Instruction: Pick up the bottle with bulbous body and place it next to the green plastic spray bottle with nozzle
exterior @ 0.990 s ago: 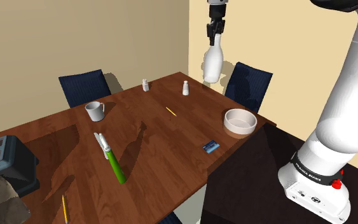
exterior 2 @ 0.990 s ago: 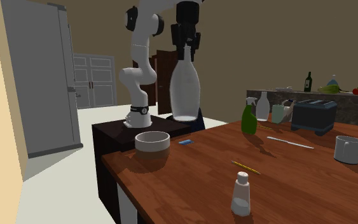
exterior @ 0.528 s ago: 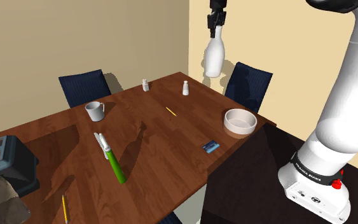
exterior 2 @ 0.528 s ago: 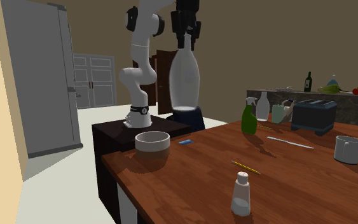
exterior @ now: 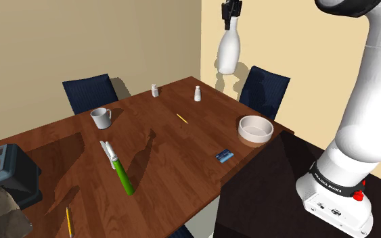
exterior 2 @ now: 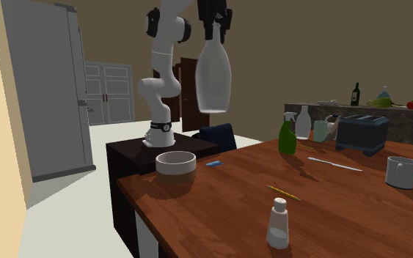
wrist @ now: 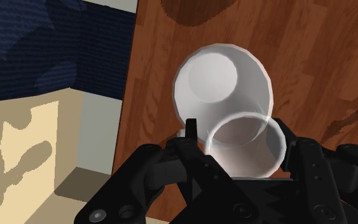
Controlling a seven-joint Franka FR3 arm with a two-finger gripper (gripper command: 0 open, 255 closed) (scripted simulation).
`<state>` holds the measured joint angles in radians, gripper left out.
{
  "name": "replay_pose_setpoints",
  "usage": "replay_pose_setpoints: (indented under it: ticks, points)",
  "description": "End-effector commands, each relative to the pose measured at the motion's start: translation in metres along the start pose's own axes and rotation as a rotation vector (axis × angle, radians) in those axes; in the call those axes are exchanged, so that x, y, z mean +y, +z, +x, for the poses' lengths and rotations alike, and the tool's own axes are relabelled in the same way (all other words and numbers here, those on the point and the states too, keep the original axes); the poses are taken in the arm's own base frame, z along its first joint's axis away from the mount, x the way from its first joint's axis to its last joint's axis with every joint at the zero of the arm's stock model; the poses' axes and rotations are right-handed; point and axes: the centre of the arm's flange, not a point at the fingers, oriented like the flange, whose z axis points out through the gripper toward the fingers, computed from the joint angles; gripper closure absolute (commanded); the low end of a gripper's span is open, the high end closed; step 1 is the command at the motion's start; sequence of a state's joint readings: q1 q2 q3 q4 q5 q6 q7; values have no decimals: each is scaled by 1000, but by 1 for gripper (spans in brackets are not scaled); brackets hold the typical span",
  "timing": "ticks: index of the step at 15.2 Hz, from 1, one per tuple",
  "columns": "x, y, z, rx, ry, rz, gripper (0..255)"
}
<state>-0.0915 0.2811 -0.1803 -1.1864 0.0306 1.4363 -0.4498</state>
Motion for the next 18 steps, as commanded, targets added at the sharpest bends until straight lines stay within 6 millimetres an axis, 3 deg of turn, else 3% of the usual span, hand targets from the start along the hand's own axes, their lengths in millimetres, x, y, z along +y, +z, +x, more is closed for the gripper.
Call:
replay_pose_setpoints:
  ticks: [1, 5, 18]
  points:
    - [-1, -11, -2, 0, 0, 0, 255]
    - [-1, -29, -2, 0, 0, 0, 255]
    - [-167, -29, -44, 0, 0, 0, 255]
